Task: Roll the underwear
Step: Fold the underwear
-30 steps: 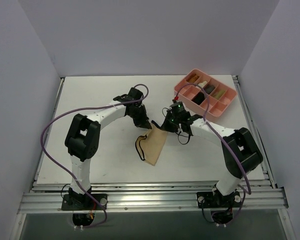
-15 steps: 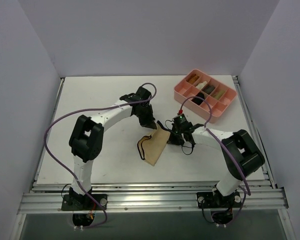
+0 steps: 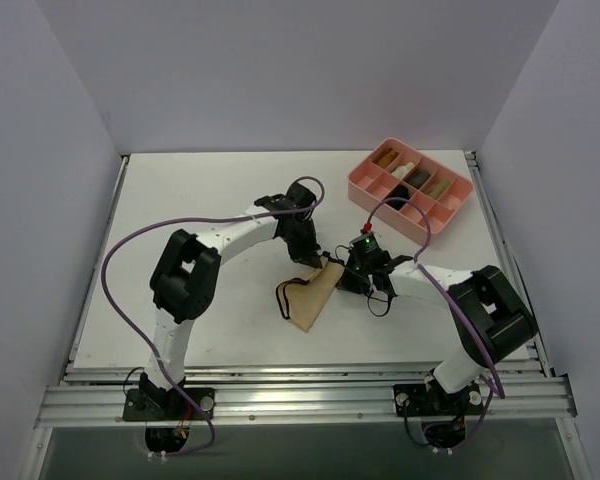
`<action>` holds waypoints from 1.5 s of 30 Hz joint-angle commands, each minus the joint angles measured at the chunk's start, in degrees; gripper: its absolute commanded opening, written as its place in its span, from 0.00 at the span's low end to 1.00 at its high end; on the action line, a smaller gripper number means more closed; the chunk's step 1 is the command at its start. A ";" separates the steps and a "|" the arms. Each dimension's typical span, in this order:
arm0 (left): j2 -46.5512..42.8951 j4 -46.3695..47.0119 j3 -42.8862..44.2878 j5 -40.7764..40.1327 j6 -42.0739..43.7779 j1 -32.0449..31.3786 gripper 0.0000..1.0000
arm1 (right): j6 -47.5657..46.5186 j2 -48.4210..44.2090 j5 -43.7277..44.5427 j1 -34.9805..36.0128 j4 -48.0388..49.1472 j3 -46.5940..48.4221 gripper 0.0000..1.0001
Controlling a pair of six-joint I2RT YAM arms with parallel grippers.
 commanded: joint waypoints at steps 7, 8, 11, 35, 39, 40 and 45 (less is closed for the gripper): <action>0.69 2.15 1.49 -1.09 -4.47 -2.43 0.02 | 1.37 0.65 -1.12 -0.42 2.98 -2.45 0.00; 0.96 2.32 1.66 -1.09 -4.99 -2.52 0.02 | 1.37 0.56 -1.12 -0.42 3.15 -2.54 0.00; 1.48 3.29 1.84 -0.92 -6.40 -2.78 0.02 | 1.37 0.30 -1.03 -0.51 3.06 -2.72 0.00; 0.61 2.59 0.17 -3.82 -11.15 -4.98 0.41 | 0.32 -3.57 1.33 -1.21 -2.46 -4.21 0.01; -1.06 3.12 0.96 -3.29 -10.80 -4.90 0.44 | 0.58 -8.74 2.30 -1.39 -4.32 -6.23 0.01; -1.32 3.12 1.92 -3.29 -10.71 -4.90 0.44 | 0.58 -9.63 2.57 -1.30 -4.67 -6.49 0.01; -2.46 0.31 5.88 -3.11 -8.43 -4.11 0.49 | 0.32 -13.06 1.69 -1.48 -4.76 -5.36 0.06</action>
